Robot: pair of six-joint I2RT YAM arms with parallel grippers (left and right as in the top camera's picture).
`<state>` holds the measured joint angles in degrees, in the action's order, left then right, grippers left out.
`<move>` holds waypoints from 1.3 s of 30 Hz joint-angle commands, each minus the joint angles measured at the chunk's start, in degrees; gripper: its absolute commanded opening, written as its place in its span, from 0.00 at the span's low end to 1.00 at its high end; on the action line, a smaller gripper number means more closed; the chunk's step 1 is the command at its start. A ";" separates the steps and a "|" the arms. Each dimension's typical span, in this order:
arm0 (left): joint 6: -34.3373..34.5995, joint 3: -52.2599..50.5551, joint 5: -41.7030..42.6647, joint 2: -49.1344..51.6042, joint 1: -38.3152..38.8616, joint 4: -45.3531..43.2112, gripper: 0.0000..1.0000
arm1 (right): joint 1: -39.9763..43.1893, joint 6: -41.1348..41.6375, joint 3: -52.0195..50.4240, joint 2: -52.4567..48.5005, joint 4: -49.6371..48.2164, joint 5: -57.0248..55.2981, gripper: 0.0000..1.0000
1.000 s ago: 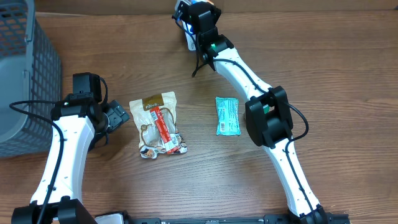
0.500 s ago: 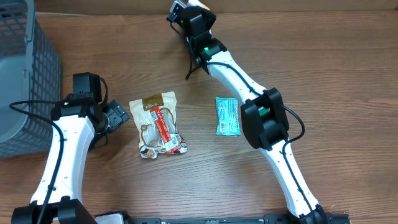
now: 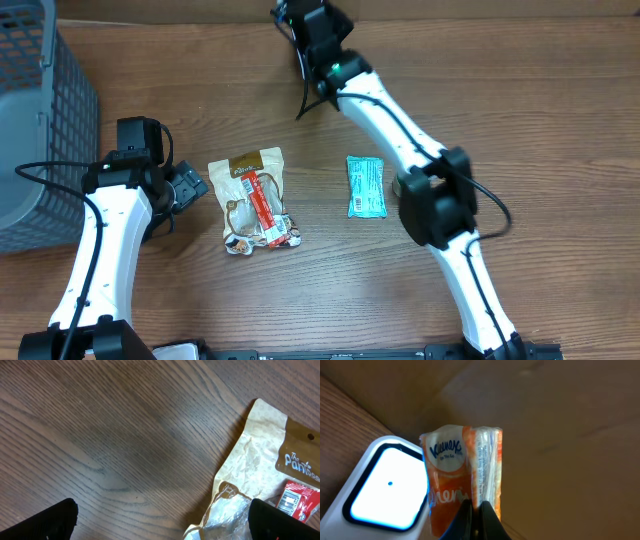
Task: Scan the item barcode
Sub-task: 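Carry the Kleenex pack to the right table edge and release it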
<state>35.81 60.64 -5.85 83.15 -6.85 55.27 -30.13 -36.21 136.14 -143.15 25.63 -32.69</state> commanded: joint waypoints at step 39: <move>-0.72 -0.17 -0.72 0.00 -0.09 -0.04 1.00 | 38.77 54.42 -41.22 21.46 41.88 27.02 0.30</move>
<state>35.81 60.60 -5.87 83.15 -6.85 55.24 8.54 17.91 96.64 -121.80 68.82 -6.17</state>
